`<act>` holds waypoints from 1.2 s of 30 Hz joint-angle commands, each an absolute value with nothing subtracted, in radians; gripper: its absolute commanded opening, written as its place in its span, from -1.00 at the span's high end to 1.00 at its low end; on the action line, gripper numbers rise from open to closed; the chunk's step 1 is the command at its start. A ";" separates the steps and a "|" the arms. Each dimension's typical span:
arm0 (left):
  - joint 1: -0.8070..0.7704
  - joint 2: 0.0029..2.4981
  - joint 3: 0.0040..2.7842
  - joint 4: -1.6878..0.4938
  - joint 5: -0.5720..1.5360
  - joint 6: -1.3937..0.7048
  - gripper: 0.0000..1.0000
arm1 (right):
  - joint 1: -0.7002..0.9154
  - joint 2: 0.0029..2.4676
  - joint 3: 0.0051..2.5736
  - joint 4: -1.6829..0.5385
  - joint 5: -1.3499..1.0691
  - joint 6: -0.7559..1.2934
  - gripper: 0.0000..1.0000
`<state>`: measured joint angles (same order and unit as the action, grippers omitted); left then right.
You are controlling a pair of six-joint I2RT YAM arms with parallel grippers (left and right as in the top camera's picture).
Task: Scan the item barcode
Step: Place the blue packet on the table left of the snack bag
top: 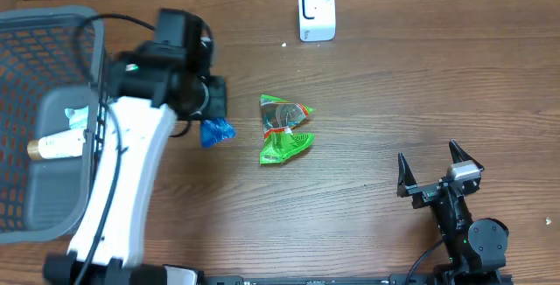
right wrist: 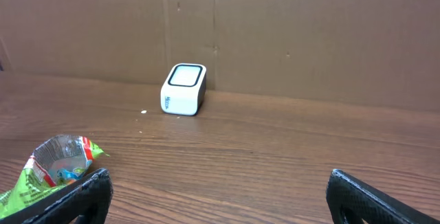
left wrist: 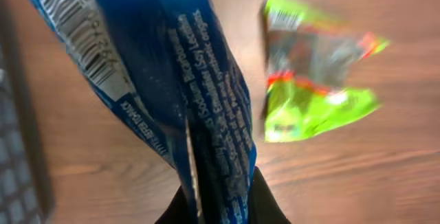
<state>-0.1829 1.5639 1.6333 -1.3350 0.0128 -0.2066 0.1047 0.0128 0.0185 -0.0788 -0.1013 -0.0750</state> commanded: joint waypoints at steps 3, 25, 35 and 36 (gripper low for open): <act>-0.208 1.652 1.379 -1.145 -0.015 -0.125 0.91 | 0.101 0.003 0.008 -0.074 -0.106 -0.076 -1.00; -0.208 1.889 1.267 -0.926 0.028 0.027 -0.19 | 0.101 0.003 0.008 -0.074 -0.106 -0.076 -1.00; -0.208 1.769 1.702 -1.183 0.018 -0.051 -0.32 | 0.101 0.003 0.008 -0.074 -0.106 -0.076 -1.00; -0.208 1.753 1.755 -1.209 0.012 -0.074 -0.32 | 0.101 0.003 0.008 -0.074 -0.106 -0.076 -1.00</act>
<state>-0.2035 1.8595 1.5597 -1.1481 0.0212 -0.0078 0.1047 0.0120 0.0185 -0.0784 -0.1009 -0.0753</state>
